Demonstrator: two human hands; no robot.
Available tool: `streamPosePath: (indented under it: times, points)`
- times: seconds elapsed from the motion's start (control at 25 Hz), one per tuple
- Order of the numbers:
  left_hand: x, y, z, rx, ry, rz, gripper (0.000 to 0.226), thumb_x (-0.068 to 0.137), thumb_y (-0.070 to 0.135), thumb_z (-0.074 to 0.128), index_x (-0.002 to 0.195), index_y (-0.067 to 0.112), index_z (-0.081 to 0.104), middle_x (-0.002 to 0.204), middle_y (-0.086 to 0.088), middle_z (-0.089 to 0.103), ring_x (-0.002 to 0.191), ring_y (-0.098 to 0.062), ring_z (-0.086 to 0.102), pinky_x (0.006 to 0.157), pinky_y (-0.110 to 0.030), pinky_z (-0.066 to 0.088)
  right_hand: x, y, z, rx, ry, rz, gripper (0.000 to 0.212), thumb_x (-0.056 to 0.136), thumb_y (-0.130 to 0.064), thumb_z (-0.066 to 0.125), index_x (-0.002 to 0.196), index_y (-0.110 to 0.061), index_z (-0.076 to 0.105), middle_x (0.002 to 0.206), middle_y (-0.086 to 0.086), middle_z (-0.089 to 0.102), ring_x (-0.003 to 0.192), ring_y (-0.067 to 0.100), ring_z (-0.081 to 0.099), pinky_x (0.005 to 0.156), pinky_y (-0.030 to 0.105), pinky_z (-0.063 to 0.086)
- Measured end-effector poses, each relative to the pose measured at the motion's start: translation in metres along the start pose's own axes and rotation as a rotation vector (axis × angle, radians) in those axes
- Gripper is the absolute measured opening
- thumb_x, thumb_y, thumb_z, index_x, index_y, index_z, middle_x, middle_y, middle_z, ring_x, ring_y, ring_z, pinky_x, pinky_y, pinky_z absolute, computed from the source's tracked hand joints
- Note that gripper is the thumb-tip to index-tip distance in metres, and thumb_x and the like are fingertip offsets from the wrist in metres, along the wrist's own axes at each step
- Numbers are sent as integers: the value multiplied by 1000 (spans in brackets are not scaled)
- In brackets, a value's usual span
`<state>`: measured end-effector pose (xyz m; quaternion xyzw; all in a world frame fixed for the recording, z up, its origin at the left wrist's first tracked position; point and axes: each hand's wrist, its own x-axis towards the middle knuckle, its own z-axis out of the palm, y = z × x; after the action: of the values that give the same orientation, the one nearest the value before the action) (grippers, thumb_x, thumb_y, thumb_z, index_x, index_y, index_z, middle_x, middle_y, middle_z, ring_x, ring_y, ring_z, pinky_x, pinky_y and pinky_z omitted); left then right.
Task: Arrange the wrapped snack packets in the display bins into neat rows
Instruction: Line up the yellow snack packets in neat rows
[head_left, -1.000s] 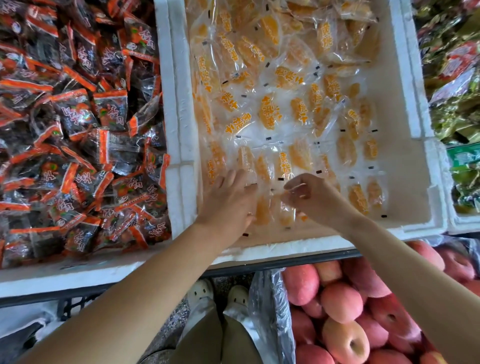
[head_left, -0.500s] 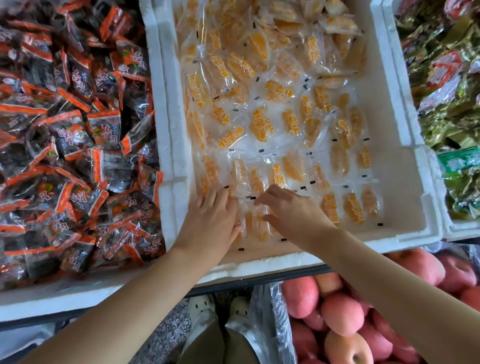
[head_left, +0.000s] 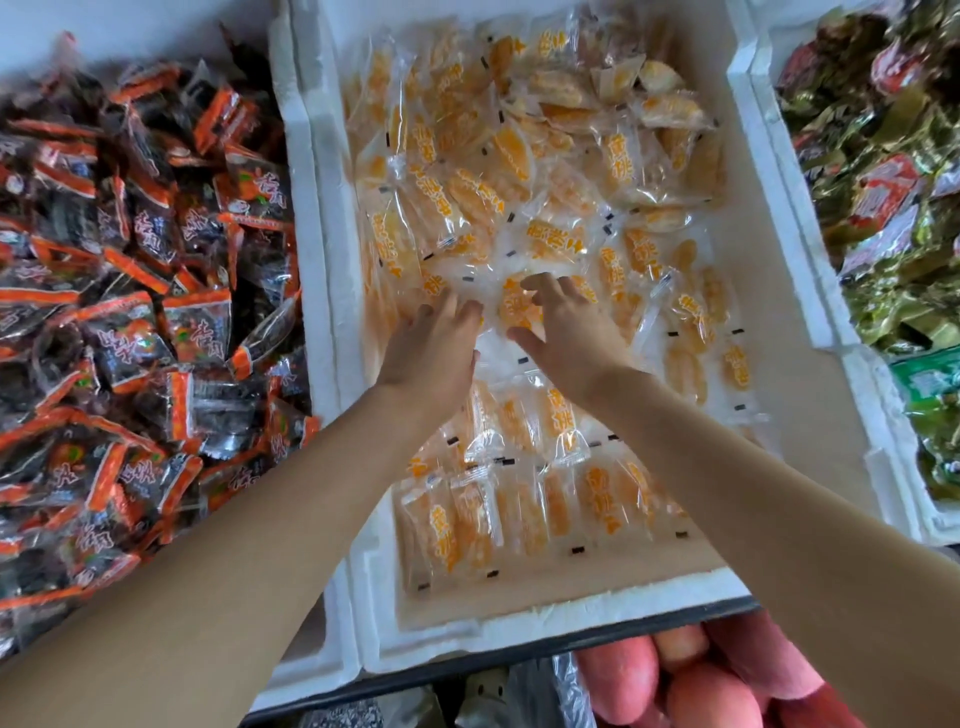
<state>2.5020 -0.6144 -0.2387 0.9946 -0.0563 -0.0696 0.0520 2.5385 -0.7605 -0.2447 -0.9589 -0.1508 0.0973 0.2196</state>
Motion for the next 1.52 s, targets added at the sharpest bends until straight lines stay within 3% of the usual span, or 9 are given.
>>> streamPosePath:
  times: [0.08,0.2,0.6,0.72,0.92,1.04,1.16,1.4,1.52]
  points:
    - [9,-1,3,-19,9,-32,52,90,1,57,136,12,37,133,-11,35,106,-32,55,67,-34,39,11,-4,6,-27,1,35,50,91,-28,59,133,-13,36,129,10,47,112,29,55,84,38,46]
    - [18,-1,1,-119,51,-52,57,85,-7,58,134,13,37,131,-12,35,92,-33,59,61,-34,41,25,-4,5,-14,39,90,49,90,-24,61,131,-9,39,126,12,47,107,30,57,79,35,45]
    - [30,11,1,-560,277,-239,31,90,8,61,117,4,46,126,-14,44,101,-32,58,73,-25,38,34,-1,-3,263,139,219,42,87,-22,65,123,-11,46,109,4,64,96,22,59,72,26,40]
    - [21,7,-1,-507,252,-178,30,93,17,57,119,5,47,127,-13,43,107,-31,54,74,-30,41,31,3,-3,334,117,237,40,87,-22,65,121,-12,46,100,0,65,86,17,55,69,25,37]
    - [4,-2,2,-65,91,-36,34,95,27,54,125,12,51,127,-11,44,119,-32,42,95,-39,35,20,7,9,322,4,153,28,87,-18,65,109,-11,49,89,-1,60,77,20,59,64,27,40]
    - [-8,-4,-1,-160,226,161,17,92,15,58,106,7,64,103,-11,57,99,-32,53,81,-40,40,17,7,11,140,19,23,18,88,-18,63,104,-12,57,99,4,60,85,22,57,68,27,39]
    - [-25,-3,6,-114,158,424,16,80,16,73,93,7,71,91,-9,62,86,-30,60,71,-38,49,1,5,-2,-11,67,-10,20,93,-24,55,112,-16,56,112,4,55,90,25,59,72,34,47]
    - [-40,-14,2,-202,-30,203,23,96,33,53,98,11,57,104,4,45,99,-14,50,70,-28,42,-70,21,-5,-86,-227,41,43,90,-39,58,127,-24,43,126,-6,49,96,14,61,83,36,50]
    - [-43,-15,2,-180,-81,201,37,90,47,56,103,13,52,107,4,52,97,-15,54,69,-27,43,-74,25,4,-39,-179,46,44,88,-36,60,127,-22,45,128,-4,46,92,16,61,79,38,52]
